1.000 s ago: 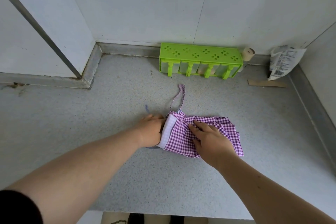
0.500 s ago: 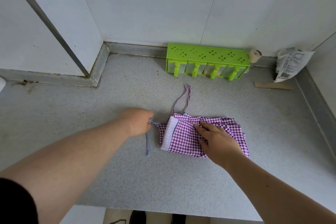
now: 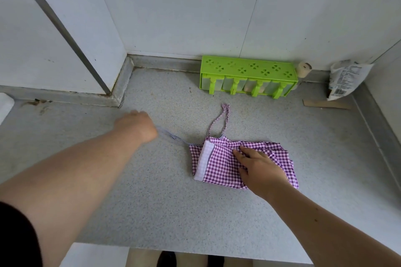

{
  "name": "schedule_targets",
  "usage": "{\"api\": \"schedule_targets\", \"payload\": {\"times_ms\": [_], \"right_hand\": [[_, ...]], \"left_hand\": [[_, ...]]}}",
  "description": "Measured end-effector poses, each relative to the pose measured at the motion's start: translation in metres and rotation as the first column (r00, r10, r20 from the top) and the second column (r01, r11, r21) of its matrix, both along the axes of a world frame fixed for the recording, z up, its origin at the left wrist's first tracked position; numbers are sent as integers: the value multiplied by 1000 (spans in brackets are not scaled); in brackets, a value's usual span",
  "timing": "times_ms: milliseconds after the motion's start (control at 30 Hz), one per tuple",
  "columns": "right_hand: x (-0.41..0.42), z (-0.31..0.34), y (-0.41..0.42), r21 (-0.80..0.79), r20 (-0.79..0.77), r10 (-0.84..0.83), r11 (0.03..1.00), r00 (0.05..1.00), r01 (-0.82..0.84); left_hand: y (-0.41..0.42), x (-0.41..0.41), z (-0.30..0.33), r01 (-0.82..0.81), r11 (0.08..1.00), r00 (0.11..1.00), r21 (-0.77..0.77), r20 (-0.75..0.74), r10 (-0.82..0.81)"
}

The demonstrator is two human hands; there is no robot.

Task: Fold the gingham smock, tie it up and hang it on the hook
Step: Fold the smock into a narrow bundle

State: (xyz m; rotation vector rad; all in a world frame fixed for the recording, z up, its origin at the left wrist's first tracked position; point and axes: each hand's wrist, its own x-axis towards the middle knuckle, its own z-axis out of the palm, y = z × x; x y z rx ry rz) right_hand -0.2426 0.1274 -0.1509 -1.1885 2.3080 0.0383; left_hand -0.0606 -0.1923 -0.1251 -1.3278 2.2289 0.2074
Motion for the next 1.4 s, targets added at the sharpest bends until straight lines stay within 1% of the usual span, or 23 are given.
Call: {"api": "schedule_targets", "payload": {"times_ms": [33, 67, 100, 133, 167, 200, 233, 267, 300, 367, 400, 433, 500, 533, 667, 833, 933, 1000, 1067, 1167, 1300, 1400], "right_hand": [[1, 2, -2, 14, -16, 9, 1000, 1000, -9], [2, 4, -4, 30, -31, 20, 999, 999, -19], [4, 6, -7, 51, -47, 39, 998, 998, -36], [5, 7, -10, 73, -68, 68, 995, 995, -63], [7, 8, -12, 96, -93, 106, 991, 990, -97], [8, 7, -15, 123, -124, 146, 984, 981, -130], [10, 7, -18, 154, -159, 182, 975, 970, -158], [11, 7, -20, 179, -191, 209, 968, 959, -175], [11, 8, -21, 192, -221, 229, 963, 948, -188], [10, 8, -22, 159, -275, 274, 958, 921, -238], [8, 8, -21, 129, -291, 298, 954, 909, -272], [4, 6, -19, 99, -299, 319, 948, 899, -304], [-1, 3, -17, 52, -284, 334, 941, 899, -333], [-4, 4, -18, 43, -266, 327, 944, 907, -328], [-16, 11, -27, -2, -208, 284, 957, 936, -291], [-29, 10, -56, -78, -156, 263, 958, 952, -277], [-32, 5, -80, -92, -129, 278, 952, 952, -290], [-35, -1, -93, -71, -118, 254, 962, 960, -264], [-38, -7, -99, -54, -121, 197, 977, 973, -205], [-41, -14, -97, -74, -135, 130, 987, 982, -141], [-42, -14, -93, -81, -150, 150, 983, 977, -164], [-45, -1, -95, -12, -144, 169, 985, 975, -173]], "left_hand": [[3, 0, 6, 47, 997, 998, -58, -33, -49], [11, -4, 12, 152, 983, 981, -106, -107, -163], [24, -11, 16, 309, 940, 919, -145, -207, -334], [41, -20, 19, 488, 854, 799, -178, -302, -520], [62, -29, 19, 654, 733, 645, -190, -366, -671], [86, -38, 17, 783, 596, 498, -178, -394, -772], [109, -45, 13, 863, 486, 402, -139, -393, -827], [130, -50, 7, 901, 424, 369, -87, -360, -857], [147, -52, -3, 909, 416, 386, -36, -308, -870], [161, -50, -23, 864, 504, 494, 6, -214, -843], [160, -48, -32, 834, 552, 541, 2, -202, -817], [158, -47, -39, 813, 582, 568, -7, -209, -796], [153, -46, -47, 797, 603, 584, -17, -228, -779], [151, -46, -48, 791, 611, 589, -20, -244, -770], [152, -49, -47, 725, 689, 654, -8, -306, -692], [150, -53, -46, 660, 750, 706, 39, -375, -601], [145, -56, -53, 609, 790, 744, 80, -404, -532], [143, -57, -54, 600, 796, 749, 84, -407, -522], [143, -56, -52, 632, 773, 724, 53, -395, -565], [144, -53, -50, 688, 726, 673, -2, -370, -640], [140, -51, -51, 709, 705, 652, -17, -365, -664], [139, -51, -49, 715, 698, 644, -34, -357, -677]]}}
